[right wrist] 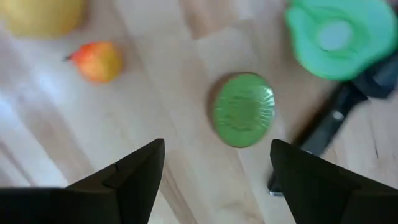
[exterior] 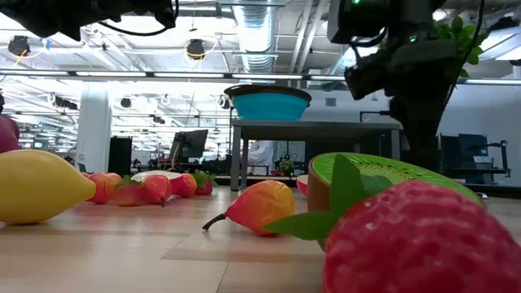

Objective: Pick & Place Fruit
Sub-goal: Put the top kiwi into the strainer bowl

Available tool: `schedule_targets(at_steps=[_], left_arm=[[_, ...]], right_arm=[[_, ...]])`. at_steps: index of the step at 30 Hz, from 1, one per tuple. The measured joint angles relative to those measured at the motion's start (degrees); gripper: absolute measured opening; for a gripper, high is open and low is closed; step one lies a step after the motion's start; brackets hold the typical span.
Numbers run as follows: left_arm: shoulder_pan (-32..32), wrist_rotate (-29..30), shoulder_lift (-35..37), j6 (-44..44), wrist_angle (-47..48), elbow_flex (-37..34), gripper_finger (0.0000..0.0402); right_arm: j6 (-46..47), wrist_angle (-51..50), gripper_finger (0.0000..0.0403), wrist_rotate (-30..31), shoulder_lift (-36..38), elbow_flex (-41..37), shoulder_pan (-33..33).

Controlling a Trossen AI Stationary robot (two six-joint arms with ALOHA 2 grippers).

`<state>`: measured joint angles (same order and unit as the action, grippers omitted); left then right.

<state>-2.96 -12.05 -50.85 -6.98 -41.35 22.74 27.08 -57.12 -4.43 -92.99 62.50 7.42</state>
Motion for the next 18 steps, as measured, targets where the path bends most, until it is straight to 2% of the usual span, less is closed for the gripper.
schedule_targets(at_steps=[10,18], left_arm=[[0.0,0.0,0.0,0.0,0.4,0.0,0.0003],[0.0,0.0,0.0,0.0,0.5,0.0,0.0003]], right_arm=[[-10.5,5.4,0.0286,1.5,0.0,-0.6,1.5],[-11.0,7.8,0.0286,2.3,0.0,-7.4,1.5]])
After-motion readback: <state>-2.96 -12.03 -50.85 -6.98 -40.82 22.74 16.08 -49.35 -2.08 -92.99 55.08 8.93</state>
